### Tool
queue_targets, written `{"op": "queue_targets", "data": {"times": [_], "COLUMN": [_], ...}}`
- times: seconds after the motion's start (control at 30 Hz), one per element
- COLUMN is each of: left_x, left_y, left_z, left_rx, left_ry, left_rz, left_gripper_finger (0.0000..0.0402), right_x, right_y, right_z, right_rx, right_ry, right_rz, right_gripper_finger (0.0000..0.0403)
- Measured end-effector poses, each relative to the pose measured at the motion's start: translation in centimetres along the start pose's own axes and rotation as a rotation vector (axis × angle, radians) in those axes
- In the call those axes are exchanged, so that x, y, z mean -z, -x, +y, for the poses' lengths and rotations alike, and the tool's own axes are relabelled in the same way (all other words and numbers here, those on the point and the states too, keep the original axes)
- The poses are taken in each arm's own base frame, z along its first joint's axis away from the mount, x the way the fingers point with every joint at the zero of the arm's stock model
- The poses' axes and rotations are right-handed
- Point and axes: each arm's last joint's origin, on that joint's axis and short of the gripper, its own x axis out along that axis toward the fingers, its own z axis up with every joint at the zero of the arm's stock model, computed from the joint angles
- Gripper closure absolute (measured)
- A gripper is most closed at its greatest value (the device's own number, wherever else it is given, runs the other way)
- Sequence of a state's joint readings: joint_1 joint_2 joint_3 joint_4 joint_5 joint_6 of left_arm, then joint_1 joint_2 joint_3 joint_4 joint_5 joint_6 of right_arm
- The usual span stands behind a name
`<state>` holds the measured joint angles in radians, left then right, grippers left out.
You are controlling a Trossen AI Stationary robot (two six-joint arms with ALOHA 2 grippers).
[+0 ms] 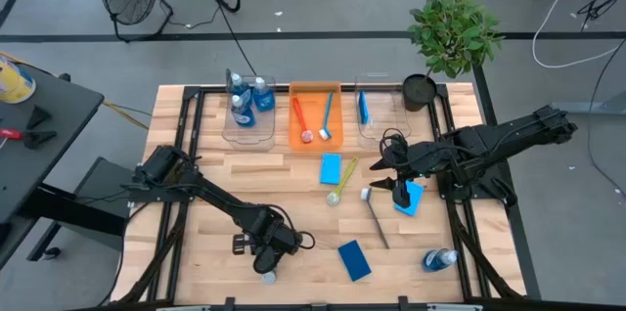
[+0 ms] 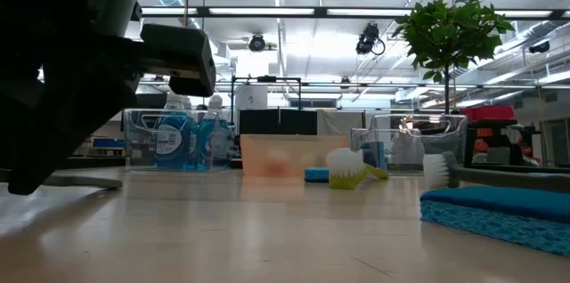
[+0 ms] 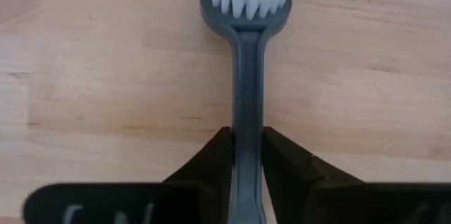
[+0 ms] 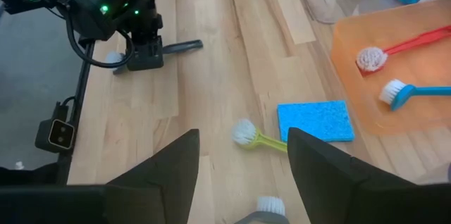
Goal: Pick & Place Kitchen Sink Supplies
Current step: Put the gray dish brush into the orange bin
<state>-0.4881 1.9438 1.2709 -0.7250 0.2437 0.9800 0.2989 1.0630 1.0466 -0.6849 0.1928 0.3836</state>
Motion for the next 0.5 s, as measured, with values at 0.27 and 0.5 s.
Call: {"op": "queue_targets", "data": {"times": [0.27, 0.5], "left_x": [0.0, -0.5], "left_y": [0.0, 1.6], "left_z": [0.0, 0.4], "left_rx": [-0.004, -0.028], "left_ry": [0.039, 0.057], "left_rz": [0.011, 0.07], "left_gripper_finger": [0.0343, 0.0349], "right_x": [0.0, 0.0], "right_y": [0.0, 0.0], "right_z": [0.0, 0.0], "right_rx": [0.0, -0.001], "right_ry": [-0.001, -0.001], "right_rz": [-0.004, -0.005], "right_gripper_finger": [0.0185, 0.0185]}}
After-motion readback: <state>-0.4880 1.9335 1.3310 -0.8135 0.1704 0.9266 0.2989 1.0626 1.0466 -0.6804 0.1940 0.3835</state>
